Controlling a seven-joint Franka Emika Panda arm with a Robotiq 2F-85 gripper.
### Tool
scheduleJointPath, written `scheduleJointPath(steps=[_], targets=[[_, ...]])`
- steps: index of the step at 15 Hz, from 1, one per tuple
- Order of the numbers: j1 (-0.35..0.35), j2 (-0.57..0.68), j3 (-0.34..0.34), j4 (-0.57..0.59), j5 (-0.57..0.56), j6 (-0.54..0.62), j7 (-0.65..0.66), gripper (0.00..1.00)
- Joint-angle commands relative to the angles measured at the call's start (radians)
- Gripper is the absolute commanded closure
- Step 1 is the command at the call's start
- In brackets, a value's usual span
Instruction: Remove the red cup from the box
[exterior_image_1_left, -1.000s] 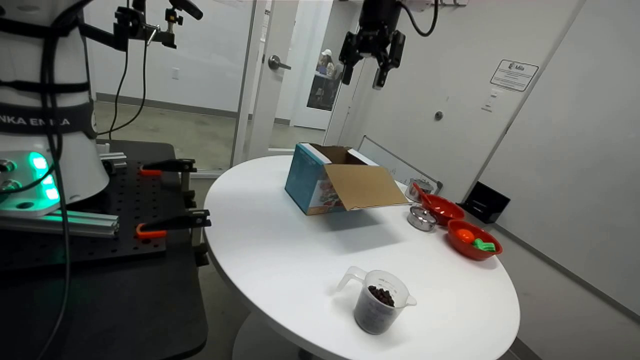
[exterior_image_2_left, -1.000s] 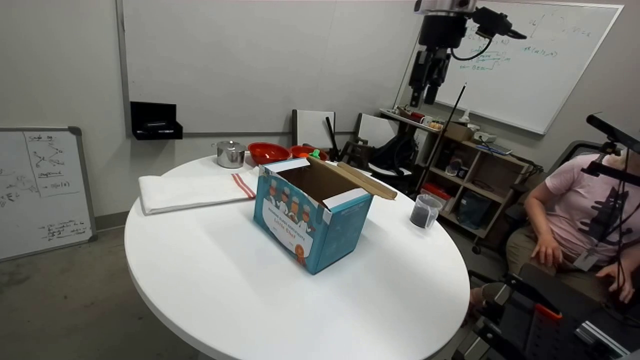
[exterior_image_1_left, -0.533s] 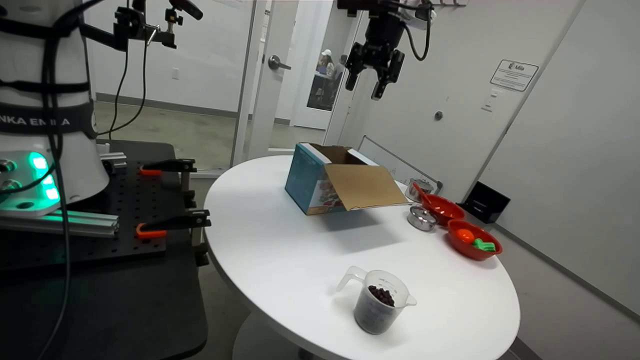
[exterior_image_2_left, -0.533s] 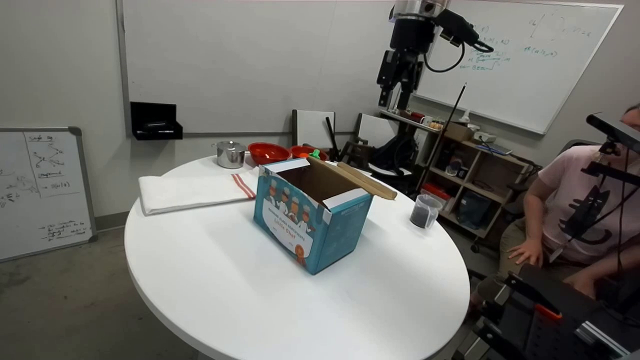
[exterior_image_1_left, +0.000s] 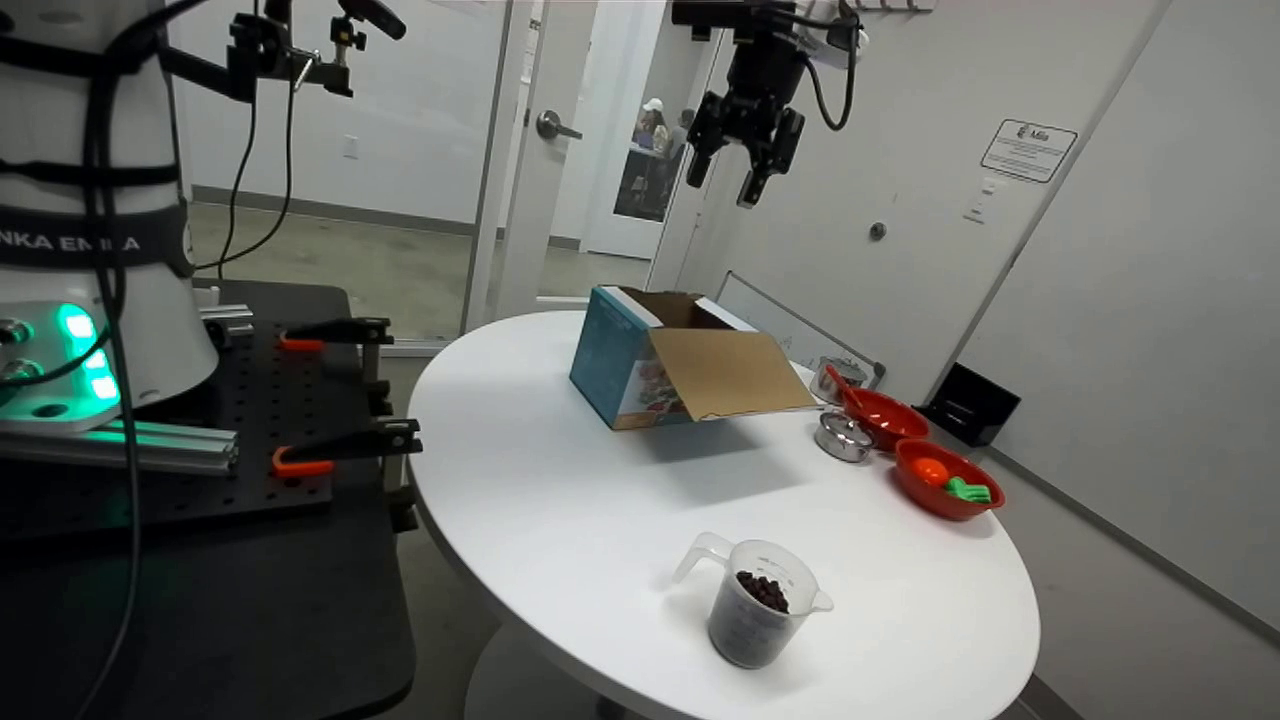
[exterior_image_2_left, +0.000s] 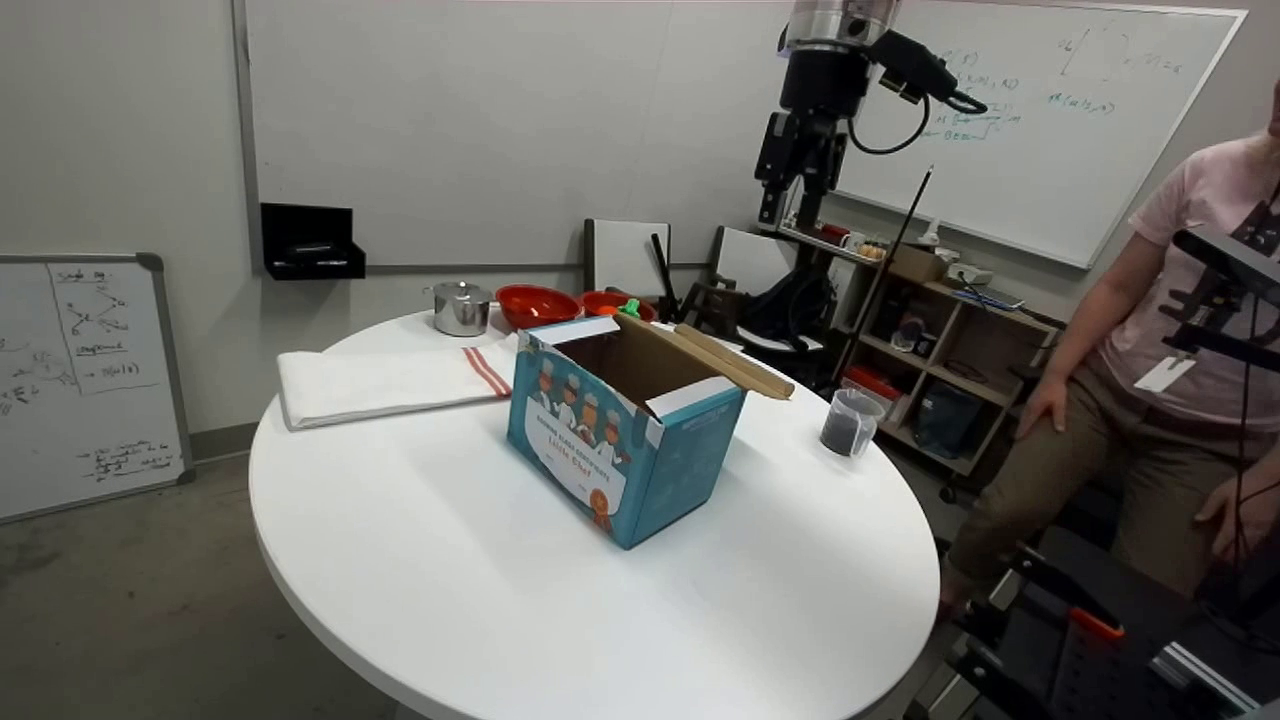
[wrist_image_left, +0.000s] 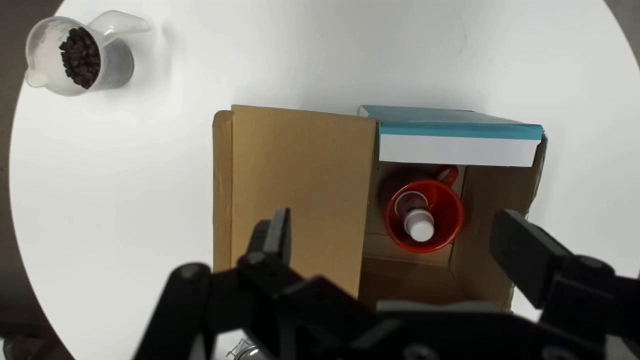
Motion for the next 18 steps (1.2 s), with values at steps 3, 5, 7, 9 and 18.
scheduleJointPath(steps=[3,5,7,9,18], targets=[[0.022,0.088,0.019,0.072,0.021,-0.016,0.020,0.00],[0.032,0.134,0.027,0.115,0.009,-0.025,0.032,0.00],[0.038,0.181,0.030,0.158,0.007,-0.040,0.031,0.00],[0.041,0.229,0.029,0.201,0.009,-0.054,0.040,0.00],[0.046,0.365,0.027,0.302,-0.013,-0.050,0.036,0.00]])
